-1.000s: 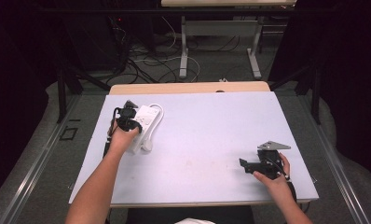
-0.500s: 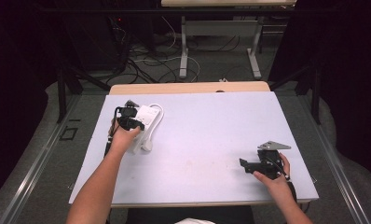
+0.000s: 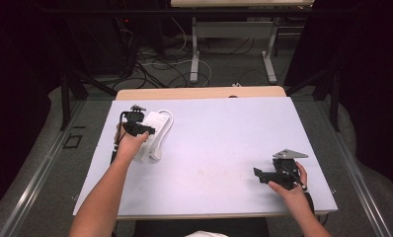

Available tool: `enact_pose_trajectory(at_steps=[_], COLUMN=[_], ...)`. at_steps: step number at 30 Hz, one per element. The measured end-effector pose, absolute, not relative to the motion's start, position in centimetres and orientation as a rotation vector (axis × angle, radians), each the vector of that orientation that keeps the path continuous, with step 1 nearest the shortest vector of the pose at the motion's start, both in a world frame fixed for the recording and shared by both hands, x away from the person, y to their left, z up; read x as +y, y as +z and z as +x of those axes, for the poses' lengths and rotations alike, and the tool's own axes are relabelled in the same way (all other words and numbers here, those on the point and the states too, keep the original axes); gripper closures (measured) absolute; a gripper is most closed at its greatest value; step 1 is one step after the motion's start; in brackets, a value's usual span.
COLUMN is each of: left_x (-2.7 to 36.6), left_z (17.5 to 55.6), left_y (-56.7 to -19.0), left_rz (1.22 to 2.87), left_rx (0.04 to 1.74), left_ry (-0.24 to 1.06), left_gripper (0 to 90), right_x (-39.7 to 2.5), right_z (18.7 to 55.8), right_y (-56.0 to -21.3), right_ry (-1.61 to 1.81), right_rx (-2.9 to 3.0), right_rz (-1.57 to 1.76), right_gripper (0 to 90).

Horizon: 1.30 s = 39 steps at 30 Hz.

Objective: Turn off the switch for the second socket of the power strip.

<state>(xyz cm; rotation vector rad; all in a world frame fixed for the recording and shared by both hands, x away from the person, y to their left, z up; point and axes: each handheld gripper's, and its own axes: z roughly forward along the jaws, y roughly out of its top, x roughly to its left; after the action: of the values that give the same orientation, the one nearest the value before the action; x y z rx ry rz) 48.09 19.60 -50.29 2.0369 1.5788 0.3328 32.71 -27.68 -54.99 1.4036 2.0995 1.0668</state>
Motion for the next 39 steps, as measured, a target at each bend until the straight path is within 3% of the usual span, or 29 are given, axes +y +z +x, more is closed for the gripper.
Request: enact_pose_trajectory(at_steps=[20, 39], left_x=[19.4, 19.9], left_z=[47.8, 46.7], left_y=[-50.3, -48.9], left_rz=[1.994, 1.970], left_rx=[1.522, 1.406], left_ry=[0.430, 0.445], left_gripper=[33.4, 28.0], right_x=[-27.6, -27.6], right_z=[32.7, 32.7], right_y=[-55.0, -55.0], right_ry=[1.070, 1.067], right_rx=[2.104, 2.107], right_rz=[1.402, 1.404], right_gripper=[12.9, 13.3])
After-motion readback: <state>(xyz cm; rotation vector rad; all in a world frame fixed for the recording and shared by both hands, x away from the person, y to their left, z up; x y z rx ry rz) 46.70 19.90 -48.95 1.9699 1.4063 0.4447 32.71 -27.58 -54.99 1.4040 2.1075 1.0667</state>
